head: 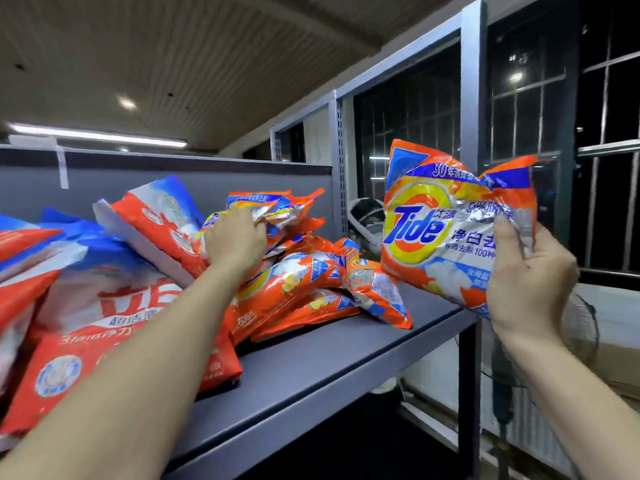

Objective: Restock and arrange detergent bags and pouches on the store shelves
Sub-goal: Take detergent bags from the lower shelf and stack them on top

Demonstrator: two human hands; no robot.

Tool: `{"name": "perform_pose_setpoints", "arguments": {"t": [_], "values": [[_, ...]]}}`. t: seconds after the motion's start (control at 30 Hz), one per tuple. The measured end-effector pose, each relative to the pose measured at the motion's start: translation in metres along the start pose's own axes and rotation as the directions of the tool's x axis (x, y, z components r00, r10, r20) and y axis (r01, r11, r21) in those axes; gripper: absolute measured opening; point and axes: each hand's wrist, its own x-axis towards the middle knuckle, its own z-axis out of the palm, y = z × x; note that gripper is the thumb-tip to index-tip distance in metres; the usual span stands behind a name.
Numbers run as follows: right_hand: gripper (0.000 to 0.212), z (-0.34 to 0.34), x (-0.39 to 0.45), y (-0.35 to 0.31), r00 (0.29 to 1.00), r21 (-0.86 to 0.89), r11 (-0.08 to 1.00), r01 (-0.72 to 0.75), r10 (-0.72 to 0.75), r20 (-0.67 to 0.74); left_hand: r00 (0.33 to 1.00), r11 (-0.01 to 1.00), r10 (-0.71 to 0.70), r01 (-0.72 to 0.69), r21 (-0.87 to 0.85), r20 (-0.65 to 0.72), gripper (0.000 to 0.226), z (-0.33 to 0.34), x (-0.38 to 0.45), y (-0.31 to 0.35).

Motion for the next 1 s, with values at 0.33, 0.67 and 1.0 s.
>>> {"name": "perform_pose_setpoints", "arguments": {"t": [0.33, 0.67, 1.0], "values": [[0.023, 0.156, 0.023, 0.004, 0.941, 0.043, 0.948, 0.316, -0.318, 0.114, 0.96, 0.99, -0.034, 0.07, -0.119, 0.277, 0.043, -0.004, 0.012, -0.018], [0.06, 0.206, -0.019, 0.051, 0.454, -0.01, 0.979, 0.202, -0.084, 0.887, 0.972, 0.997, -0.026, 0.042, -0.065, 0.233, 0.061, -0.002, 0.005, -0.017], [0.065, 0.186, 0.003, 0.045, 0.388, 0.013, 0.998, 0.057, -0.034, 0.921, 0.967, 0.989, -0.143, 0.144, 0.007, 0.21, 0.081, -0.017, -0.043, -0.005]]}}
